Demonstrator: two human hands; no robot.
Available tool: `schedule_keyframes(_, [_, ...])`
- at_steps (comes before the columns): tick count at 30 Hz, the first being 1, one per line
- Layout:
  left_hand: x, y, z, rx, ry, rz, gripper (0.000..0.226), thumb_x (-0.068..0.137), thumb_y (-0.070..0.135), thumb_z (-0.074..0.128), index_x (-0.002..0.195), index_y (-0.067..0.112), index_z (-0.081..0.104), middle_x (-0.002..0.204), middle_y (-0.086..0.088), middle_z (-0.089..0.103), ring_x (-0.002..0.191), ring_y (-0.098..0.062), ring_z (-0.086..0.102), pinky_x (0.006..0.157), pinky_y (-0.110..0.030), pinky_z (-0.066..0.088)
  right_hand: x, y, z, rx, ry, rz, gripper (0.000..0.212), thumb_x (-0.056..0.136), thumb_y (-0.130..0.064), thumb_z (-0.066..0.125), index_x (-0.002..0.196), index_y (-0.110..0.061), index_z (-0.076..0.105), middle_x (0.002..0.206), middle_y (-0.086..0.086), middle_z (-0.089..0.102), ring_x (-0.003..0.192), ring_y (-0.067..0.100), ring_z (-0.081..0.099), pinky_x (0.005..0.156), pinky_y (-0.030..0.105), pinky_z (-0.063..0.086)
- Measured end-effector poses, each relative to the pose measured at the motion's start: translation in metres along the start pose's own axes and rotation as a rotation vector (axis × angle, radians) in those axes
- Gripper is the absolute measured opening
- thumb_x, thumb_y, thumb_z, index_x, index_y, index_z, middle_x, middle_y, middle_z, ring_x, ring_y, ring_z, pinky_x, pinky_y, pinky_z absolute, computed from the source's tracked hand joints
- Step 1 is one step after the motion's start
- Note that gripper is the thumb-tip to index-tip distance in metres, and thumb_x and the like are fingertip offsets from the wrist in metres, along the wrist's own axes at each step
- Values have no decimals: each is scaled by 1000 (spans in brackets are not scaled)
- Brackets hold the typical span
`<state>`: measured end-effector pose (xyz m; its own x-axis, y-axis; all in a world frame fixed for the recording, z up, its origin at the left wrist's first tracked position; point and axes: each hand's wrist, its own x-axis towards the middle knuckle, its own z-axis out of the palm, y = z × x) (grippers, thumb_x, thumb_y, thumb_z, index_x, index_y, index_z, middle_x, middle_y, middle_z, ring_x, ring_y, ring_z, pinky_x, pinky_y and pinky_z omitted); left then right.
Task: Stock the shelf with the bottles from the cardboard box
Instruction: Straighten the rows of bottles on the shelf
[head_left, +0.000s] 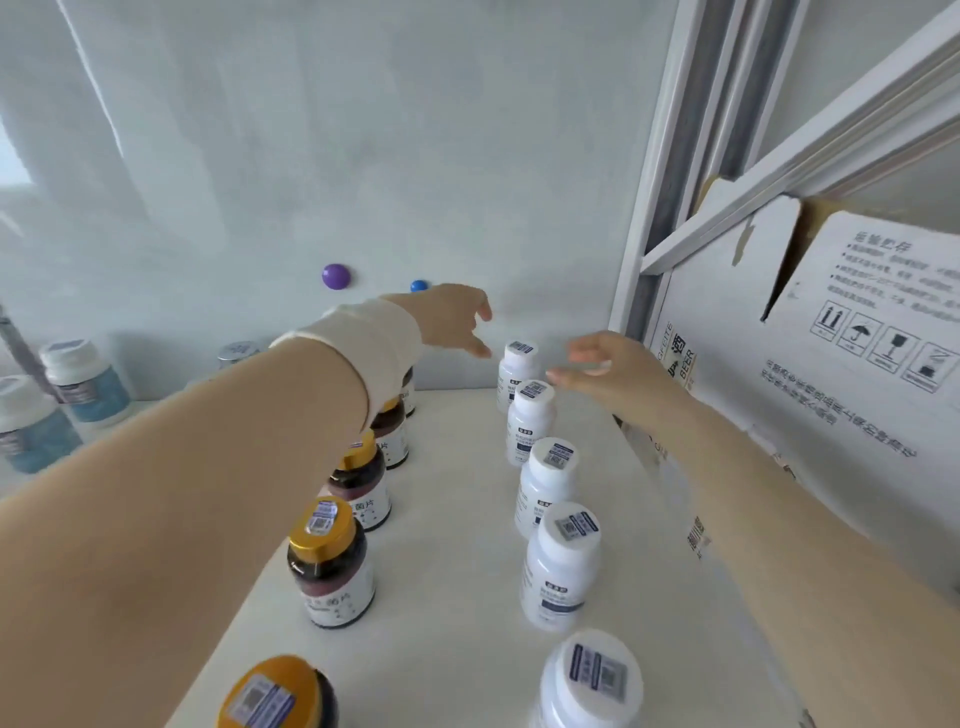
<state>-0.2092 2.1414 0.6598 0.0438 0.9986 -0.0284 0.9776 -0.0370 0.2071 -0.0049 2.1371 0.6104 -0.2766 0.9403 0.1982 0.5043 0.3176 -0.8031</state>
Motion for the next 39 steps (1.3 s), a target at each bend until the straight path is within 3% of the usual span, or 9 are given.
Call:
schedule_keyframes(5, [-67, 1, -24, 443, -10, -17, 50, 89, 34, 57, 134, 22, 39, 130, -1, 50, 113, -25, 52, 89, -36, 45, -25, -40, -12, -525, -133, -151, 55, 80, -39, 67, 127, -16, 48, 130, 3, 50, 117, 20, 50, 93, 31, 41])
schedule_keyframes(9, [-120, -2, -25, 640, -58, -40, 40, 91, 29, 50, 129, 21, 42, 118, -3, 54, 102, -25, 55, 83, -35, 47, -52, -65, -4, -938, -153, -263, 52, 84, -36, 58, 129, -17, 44, 126, 7, 46, 115, 27, 48, 86, 35, 40])
schedule_keyframes(13, [-163, -12, -26, 681, -77, -60, 41, 89, 29, 55, 128, 21, 44, 120, -3, 56, 106, -25, 56, 90, -37, 47, -81, -83, 18, -1066, -163, -359, 49, 85, -36, 60, 127, -14, 46, 123, 9, 47, 114, 28, 49, 88, 35, 39])
schedule_keyframes(18, [-203, -33, -34, 535, -72, -59, 49, 89, 34, 58, 133, 23, 40, 129, -1, 52, 112, -22, 52, 95, -36, 43, -110, -110, 45, -1013, -244, -466, 52, 87, -39, 58, 132, -18, 42, 129, 9, 44, 119, 27, 46, 91, 35, 37])
schedule_keyframes(22, [-218, -54, -35, 272, -16, -38, 49, 87, 33, 61, 131, 21, 43, 128, 1, 54, 112, -19, 51, 95, -33, 41, -125, -127, 65, -781, -314, -489, 51, 85, -39, 61, 128, -15, 46, 125, 7, 50, 113, 23, 50, 85, 30, 37])
schedule_keyframes(26, [-209, -77, -15, -53, 27, -15, 49, 85, 32, 64, 129, 18, 46, 127, 0, 56, 110, -17, 53, 95, -28, 39, -137, -121, 91, -418, -361, -314, 55, 81, -41, 66, 129, -20, 47, 126, -1, 52, 110, 12, 50, 85, 22, 35])
schedule_keyframes(30, [-189, -103, 15, -327, 31, -3, 52, 85, 38, 63, 130, 19, 44, 129, 0, 53, 104, -12, 52, 89, -25, 42, -146, -99, 117, -173, -245, -160, 52, 77, -41, 69, 122, -30, 46, 127, -8, 51, 102, 6, 50, 74, 13, 37])
schedule_keyframes(36, [-166, -102, 41, -403, -3, 52, 59, 85, 36, 63, 135, 16, 39, 136, -3, 50, 117, -19, 53, 90, -27, 41, -146, -82, 132, -109, -205, -11, 65, 75, -40, 72, 131, -22, 44, 128, -8, 53, 103, 6, 52, 75, 17, 40])
schedule_keyframes(39, [-158, -97, 48, -416, -5, 69, 60, 85, 36, 63, 136, 15, 38, 136, -5, 50, 116, -21, 53, 89, -27, 41, -145, -81, 138, -44, -211, 16, 54, 74, -36, 74, 122, -25, 49, 116, -11, 56, 100, 7, 53, 77, 18, 43])
